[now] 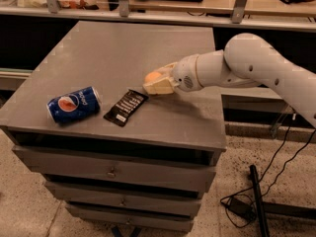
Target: Move orange near rxbar chocolate
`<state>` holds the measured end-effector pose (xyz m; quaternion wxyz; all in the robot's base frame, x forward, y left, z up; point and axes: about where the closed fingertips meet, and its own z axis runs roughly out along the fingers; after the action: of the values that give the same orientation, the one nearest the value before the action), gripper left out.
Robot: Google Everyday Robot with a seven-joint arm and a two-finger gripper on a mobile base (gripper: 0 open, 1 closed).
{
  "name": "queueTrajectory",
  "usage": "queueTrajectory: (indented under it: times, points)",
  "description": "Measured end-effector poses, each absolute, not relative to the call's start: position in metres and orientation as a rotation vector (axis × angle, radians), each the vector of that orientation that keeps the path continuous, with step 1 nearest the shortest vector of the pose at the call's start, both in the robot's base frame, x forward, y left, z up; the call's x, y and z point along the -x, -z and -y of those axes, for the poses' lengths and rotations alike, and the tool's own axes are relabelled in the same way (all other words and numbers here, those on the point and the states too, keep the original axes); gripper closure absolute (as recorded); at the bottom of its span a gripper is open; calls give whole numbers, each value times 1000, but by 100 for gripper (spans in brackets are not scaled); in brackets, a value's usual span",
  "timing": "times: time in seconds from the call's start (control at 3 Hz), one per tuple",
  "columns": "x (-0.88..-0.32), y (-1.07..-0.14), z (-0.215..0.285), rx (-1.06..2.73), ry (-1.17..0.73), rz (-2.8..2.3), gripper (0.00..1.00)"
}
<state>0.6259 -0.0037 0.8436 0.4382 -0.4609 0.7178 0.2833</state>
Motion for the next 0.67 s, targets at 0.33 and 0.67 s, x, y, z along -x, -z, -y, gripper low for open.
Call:
queueTrajectory:
  times: [0.33,0.67]
  points:
    - [-627,-836,3,1156,-724,-1786,60]
    - [-627,-837,3,1159,-727,-1786,29]
